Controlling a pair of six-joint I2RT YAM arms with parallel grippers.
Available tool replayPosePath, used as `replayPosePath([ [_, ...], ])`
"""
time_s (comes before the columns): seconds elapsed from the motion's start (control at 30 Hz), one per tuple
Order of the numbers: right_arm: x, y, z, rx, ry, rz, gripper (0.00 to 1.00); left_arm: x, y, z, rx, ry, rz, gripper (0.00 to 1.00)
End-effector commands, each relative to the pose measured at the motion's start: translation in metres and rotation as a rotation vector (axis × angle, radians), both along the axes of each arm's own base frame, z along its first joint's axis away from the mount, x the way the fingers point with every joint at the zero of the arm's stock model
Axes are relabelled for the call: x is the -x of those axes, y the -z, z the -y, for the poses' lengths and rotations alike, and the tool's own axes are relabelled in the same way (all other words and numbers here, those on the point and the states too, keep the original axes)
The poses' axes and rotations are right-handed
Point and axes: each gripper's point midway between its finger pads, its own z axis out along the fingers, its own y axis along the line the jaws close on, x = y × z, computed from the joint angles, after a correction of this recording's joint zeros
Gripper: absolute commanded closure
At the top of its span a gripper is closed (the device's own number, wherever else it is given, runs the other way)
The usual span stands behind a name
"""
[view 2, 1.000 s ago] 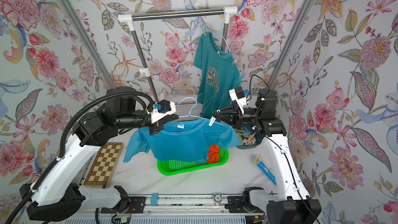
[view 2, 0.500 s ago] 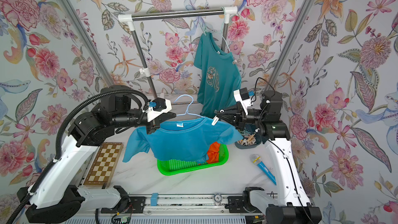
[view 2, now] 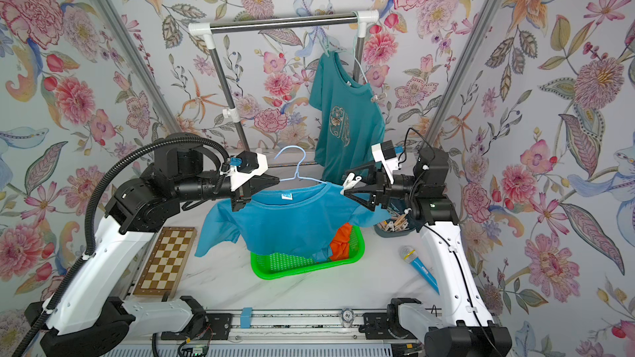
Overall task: Use clothespins to secure the t-shirt on both sides of the hanger
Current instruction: Clamp the T-shirt on the hanger, then place the hanger in the basket.
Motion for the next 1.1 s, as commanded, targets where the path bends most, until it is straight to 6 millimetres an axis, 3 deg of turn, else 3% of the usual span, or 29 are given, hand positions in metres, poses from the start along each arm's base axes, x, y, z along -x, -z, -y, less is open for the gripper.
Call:
replayPosePath([
  [0.0, -0.011, -0.009, 0.0, -0.012, 0.065, -0.017, 0.01, 0.003, -0.008, 0.0, 0.051, 0.014, 0.006, 0.95],
  [0.17, -0.035, -0.029, 0.018, -0.035, 0.329, -0.011, 0.01, -0.014, 0.023, 0.006, 0.035, -0.022, -0.052, 0.95],
  [0.33, -0.045, -0.037, 0.058, -0.076, 0.619, -0.037, 0.01, -0.03, 0.055, 0.007, 0.069, -0.045, -0.112, 0.95],
  [0.57, -0.029, -0.026, 0.12, -0.073, 1.04, -0.077, 0.01, -0.057, 0.075, -0.005, 0.133, -0.124, -0.14, 0.95],
  [0.67, -0.021, 0.003, 0.155, -0.021, 1.279, -0.17, 0.02, -0.074, 0.087, -0.012, 0.141, -0.196, -0.151, 0.95],
  [0.8, -0.021, 0.076, 0.193, 0.137, 1.501, -0.385, 0.11, -0.082, 0.096, -0.013, 0.169, -0.218, -0.167, 0.95],
  [1.0, -0.037, 0.171, 0.224, 0.372, 1.582, -0.689, 0.33, -0.084, 0.106, -0.013, 0.167, -0.224, -0.179, 0.94],
  [1.07, -0.043, 0.198, 0.23, 0.396, 1.566, -0.792, 0.34, -0.087, 0.109, -0.014, 0.169, -0.241, -0.186, 0.94],
])
